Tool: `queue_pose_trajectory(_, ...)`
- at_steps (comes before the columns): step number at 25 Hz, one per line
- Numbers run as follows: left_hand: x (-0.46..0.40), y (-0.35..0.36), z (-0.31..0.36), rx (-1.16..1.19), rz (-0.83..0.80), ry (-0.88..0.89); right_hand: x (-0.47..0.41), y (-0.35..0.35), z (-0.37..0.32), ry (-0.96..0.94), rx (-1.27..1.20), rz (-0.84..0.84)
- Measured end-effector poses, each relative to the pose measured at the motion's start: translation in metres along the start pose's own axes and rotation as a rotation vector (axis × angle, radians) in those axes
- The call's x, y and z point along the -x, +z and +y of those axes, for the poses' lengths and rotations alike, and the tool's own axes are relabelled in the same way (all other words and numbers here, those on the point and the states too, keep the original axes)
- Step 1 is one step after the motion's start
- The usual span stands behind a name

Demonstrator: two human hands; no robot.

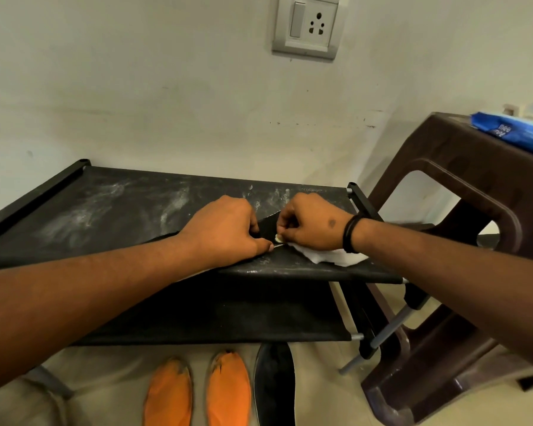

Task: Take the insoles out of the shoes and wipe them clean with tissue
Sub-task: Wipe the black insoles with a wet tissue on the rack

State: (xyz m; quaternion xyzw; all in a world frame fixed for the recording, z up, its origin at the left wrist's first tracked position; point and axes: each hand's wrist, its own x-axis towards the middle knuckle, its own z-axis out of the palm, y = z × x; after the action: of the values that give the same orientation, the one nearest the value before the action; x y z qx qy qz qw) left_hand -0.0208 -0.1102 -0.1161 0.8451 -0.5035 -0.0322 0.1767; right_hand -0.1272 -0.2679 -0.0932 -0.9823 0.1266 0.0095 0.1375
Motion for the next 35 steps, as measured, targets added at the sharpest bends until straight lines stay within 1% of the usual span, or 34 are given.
queue_pose_trajectory(1, 0.0, 0.0, 0.0, -0.003, 0.003, 0.003, 0.002, 0.002, -0.005, -0.016, -0.043, -0.026)
queue_pose_trajectory(2, 0.0, 0.0, 0.001, -0.003, 0.004, 0.003, 0.001, 0.002, -0.006, 0.002, -0.037, -0.011)
queue_pose_trajectory(5, 0.001, -0.004, 0.005, 0.004, -0.021, -0.005, -0.008, -0.003, 0.002, 0.126, 0.172, 0.103)
queue_pose_trajectory(8, 0.002, -0.029, 0.0, -0.091, -0.168, -0.007, -0.01, -0.001, 0.001, 0.153, 0.316, 0.108)
queue_pose_trajectory(10, 0.002, -0.045, -0.004, -0.072, -0.27, -0.018, -0.011, -0.002, 0.003, 0.143, 0.314, 0.118)
queue_pose_trajectory(11, 0.002, -0.047, -0.007, -0.034, -0.278, -0.016, -0.011, -0.002, 0.003, 0.119, 0.289, 0.118)
queue_pose_trajectory(13, 0.002, -0.043, -0.013, 0.032, -0.221, -0.001, -0.009, -0.002, -0.002, 0.036, 0.152, 0.07)
queue_pose_trajectory(15, 0.002, -0.036, -0.017, 0.082, -0.177, 0.015, 0.0, 0.0, -0.011, -0.046, 0.003, -0.017)
queue_pose_trajectory(16, 0.003, -0.035, -0.019, 0.117, -0.175, 0.018, 0.002, 0.001, -0.009, -0.059, -0.016, -0.024)
queue_pose_trajectory(18, 0.005, -0.032, -0.021, 0.194, -0.175, 0.01, -0.005, -0.003, 0.006, 0.022, 0.051, 0.058)
queue_pose_trajectory(20, 0.008, -0.027, -0.026, 0.228, -0.15, 0.011, -0.01, -0.005, 0.016, 0.128, 0.175, 0.139)
queue_pose_trajectory(21, 0.008, -0.025, -0.028, 0.228, -0.138, 0.021, -0.01, -0.003, 0.012, 0.118, 0.184, 0.144)
queue_pose_trajectory(23, 0.009, -0.02, -0.031, 0.214, -0.124, 0.045, -0.004, 0.004, -0.009, -0.014, 0.112, 0.091)
queue_pose_trajectory(24, 0.009, -0.02, -0.032, 0.207, -0.117, 0.054, 0.002, 0.008, -0.022, -0.074, 0.035, 0.049)
queue_pose_trajectory(25, 0.01, -0.019, -0.032, 0.204, -0.107, 0.065, 0.006, 0.01, -0.027, -0.102, -0.026, 0.02)
queue_pose_trajectory(26, 0.01, -0.019, -0.032, 0.202, -0.1, 0.072, 0.005, 0.009, -0.025, -0.091, -0.03, 0.022)
queue_pose_trajectory(27, 0.01, -0.019, -0.032, 0.205, -0.097, 0.075, -0.001, 0.006, -0.017, -0.035, 0.014, 0.057)
queue_pose_trajectory(29, 0.011, -0.018, -0.032, 0.21, -0.092, 0.075, -0.013, -0.001, 0.003, 0.122, 0.213, 0.152)
queue_pose_trajectory(30, 0.011, -0.018, -0.033, 0.212, -0.091, 0.076, -0.015, -0.001, 0.006, 0.173, 0.266, 0.172)
queue_pose_trajectory(31, 0.011, -0.018, -0.033, 0.213, -0.088, 0.077, -0.015, 0.001, 0.002, 0.157, 0.252, 0.156)
queue_pose_trajectory(33, 0.012, -0.017, -0.033, 0.217, -0.079, 0.079, -0.007, 0.008, -0.019, -0.005, 0.106, 0.068)
queue_pose_trajectory(34, 0.012, -0.017, -0.032, 0.216, -0.068, 0.091, 0.0, 0.01, -0.03, -0.069, 0.002, 0.018)
queue_pose_trajectory(35, 0.012, -0.017, -0.032, 0.213, -0.057, 0.105, 0.002, 0.01, -0.033, -0.105, -0.05, -0.017)
